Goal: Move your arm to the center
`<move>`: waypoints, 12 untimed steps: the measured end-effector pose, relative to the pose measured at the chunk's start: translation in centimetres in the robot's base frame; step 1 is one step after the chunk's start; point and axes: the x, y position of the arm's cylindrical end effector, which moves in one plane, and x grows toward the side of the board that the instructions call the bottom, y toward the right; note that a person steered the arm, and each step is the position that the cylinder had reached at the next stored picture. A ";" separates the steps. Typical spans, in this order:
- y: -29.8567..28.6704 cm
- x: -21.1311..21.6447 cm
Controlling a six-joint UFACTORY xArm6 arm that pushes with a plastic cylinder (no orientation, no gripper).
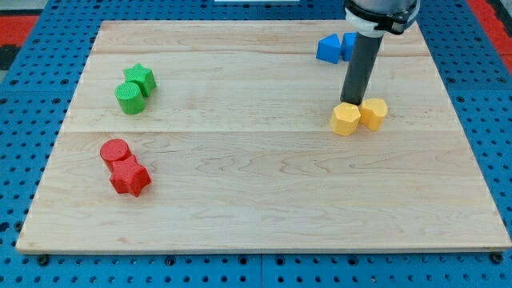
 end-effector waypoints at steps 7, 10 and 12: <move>0.2 -2.2; -1.8 -3.0; -2.1 -3.8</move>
